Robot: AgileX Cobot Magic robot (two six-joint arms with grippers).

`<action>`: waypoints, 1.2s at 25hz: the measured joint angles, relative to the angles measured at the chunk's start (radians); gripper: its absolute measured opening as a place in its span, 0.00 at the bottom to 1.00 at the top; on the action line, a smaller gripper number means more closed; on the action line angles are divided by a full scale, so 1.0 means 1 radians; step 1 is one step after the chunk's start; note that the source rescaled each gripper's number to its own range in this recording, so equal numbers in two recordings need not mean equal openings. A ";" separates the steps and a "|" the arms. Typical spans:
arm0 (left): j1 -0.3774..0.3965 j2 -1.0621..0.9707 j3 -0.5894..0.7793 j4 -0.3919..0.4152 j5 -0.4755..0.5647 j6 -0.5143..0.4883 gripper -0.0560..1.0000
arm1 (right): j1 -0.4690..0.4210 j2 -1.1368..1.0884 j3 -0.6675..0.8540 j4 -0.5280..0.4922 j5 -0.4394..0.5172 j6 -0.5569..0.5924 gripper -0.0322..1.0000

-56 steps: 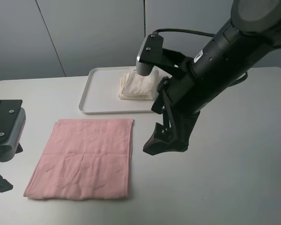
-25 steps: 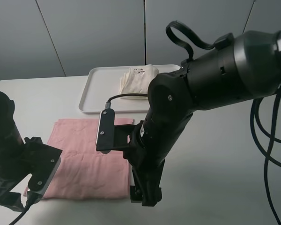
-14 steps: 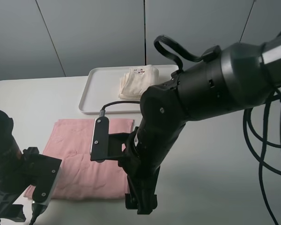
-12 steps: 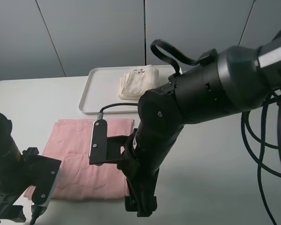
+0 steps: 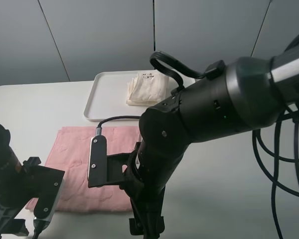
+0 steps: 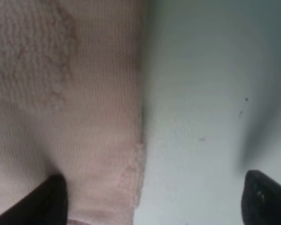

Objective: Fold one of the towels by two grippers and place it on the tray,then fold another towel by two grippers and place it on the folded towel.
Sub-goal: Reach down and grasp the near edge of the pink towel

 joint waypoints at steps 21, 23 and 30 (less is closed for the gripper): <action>0.000 0.000 0.000 -0.002 -0.002 -0.008 0.97 | 0.103 0.115 -0.098 -0.159 0.043 0.223 1.00; 0.000 0.000 0.000 -0.002 -0.002 -0.015 0.97 | 0.103 0.139 -0.110 -0.186 0.049 0.260 1.00; 0.000 0.000 0.000 -0.004 -0.002 -0.026 0.97 | 0.109 0.180 -0.169 -0.237 0.103 0.320 1.00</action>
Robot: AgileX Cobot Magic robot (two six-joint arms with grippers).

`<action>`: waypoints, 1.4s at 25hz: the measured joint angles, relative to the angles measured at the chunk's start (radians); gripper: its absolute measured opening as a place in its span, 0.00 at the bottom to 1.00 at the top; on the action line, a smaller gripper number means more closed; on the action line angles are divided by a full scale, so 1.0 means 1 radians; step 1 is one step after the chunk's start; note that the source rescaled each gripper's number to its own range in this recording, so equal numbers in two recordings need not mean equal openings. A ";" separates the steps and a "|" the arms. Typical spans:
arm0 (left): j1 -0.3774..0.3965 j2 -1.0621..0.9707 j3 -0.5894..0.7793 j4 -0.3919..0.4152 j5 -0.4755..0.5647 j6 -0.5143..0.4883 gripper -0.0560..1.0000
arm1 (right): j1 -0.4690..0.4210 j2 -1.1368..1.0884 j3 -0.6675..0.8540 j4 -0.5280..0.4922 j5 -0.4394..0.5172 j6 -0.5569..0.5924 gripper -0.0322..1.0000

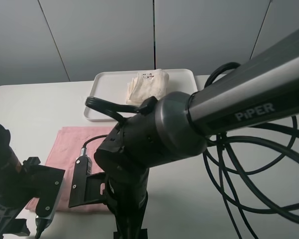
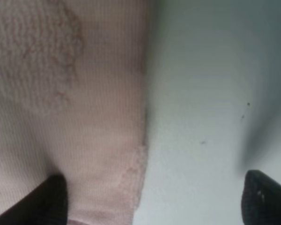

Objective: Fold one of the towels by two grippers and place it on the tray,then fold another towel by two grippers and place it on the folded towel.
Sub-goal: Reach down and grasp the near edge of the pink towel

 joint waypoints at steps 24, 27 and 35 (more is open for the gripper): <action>0.000 0.000 0.000 -0.022 0.000 -0.007 0.97 | 0.031 0.049 -0.017 -0.054 -0.024 0.123 0.38; 0.000 0.000 0.000 -0.023 0.000 -0.007 0.97 | 0.031 0.049 -0.017 -0.060 -0.043 0.127 0.15; 0.000 0.000 0.000 -0.022 -0.011 -0.037 0.97 | 0.031 0.049 -0.017 -0.093 -0.043 0.154 0.04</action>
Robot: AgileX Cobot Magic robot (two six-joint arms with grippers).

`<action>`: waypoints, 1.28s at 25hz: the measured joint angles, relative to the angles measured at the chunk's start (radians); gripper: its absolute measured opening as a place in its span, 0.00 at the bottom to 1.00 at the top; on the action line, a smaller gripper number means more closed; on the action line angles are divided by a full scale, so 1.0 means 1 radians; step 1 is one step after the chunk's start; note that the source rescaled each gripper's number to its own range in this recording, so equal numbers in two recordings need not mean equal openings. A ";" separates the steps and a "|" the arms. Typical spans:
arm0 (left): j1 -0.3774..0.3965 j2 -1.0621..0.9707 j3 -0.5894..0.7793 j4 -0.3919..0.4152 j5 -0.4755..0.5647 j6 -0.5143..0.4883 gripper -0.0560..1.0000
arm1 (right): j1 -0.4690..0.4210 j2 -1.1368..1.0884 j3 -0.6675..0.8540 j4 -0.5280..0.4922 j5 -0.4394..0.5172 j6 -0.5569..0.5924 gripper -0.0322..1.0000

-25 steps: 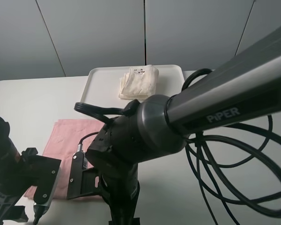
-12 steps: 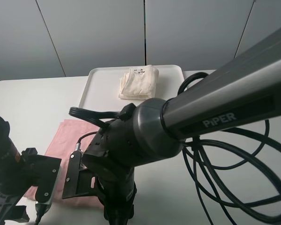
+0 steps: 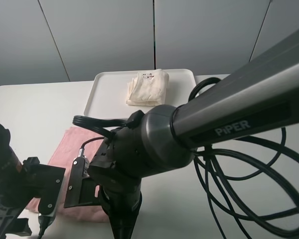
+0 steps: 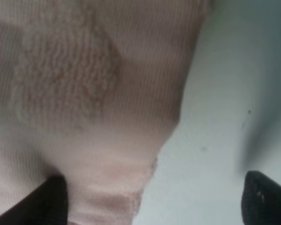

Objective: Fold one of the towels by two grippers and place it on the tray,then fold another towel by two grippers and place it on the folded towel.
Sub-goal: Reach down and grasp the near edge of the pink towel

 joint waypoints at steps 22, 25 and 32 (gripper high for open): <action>-0.001 0.004 0.002 0.108 -0.089 -0.067 0.48 | 0.000 0.000 0.000 -0.006 0.002 0.005 0.04; -0.001 0.004 0.002 0.136 -0.089 -0.067 0.38 | 0.000 0.000 0.000 -0.006 0.002 0.007 0.04; -0.001 0.004 0.002 0.178 -0.096 -0.114 0.27 | 0.000 0.000 0.000 -0.006 0.002 0.009 0.04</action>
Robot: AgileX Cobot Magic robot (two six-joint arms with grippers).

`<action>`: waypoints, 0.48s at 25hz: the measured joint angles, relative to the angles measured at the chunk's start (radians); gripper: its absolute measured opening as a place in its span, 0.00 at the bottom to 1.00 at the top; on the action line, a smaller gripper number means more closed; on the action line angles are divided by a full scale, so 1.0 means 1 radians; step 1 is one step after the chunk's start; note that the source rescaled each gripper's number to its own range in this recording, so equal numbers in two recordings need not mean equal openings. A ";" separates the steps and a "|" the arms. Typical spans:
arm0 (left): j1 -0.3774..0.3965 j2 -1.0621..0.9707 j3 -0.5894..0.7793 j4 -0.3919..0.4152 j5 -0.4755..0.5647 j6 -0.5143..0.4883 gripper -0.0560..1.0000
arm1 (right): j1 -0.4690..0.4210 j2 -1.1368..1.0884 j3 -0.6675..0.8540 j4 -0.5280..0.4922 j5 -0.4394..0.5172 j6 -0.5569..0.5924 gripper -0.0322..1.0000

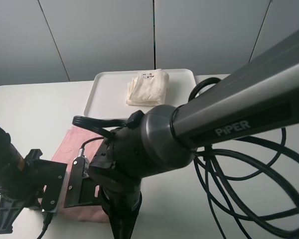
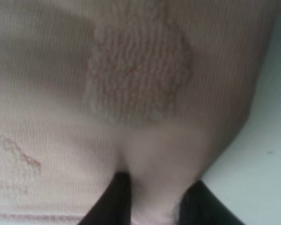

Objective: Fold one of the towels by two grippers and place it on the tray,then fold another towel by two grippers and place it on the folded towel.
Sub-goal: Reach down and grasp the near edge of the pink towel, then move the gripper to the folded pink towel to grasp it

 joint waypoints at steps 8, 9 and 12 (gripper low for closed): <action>0.000 0.000 0.000 0.016 -0.004 -0.049 0.06 | 0.000 0.000 0.000 0.000 0.000 0.015 0.04; 0.000 0.000 0.000 0.010 -0.004 -0.049 0.06 | 0.000 0.000 0.000 0.000 0.000 0.019 0.04; 0.000 0.000 0.000 -0.013 -0.004 -0.061 0.06 | 0.000 -0.002 0.000 0.000 0.000 0.034 0.04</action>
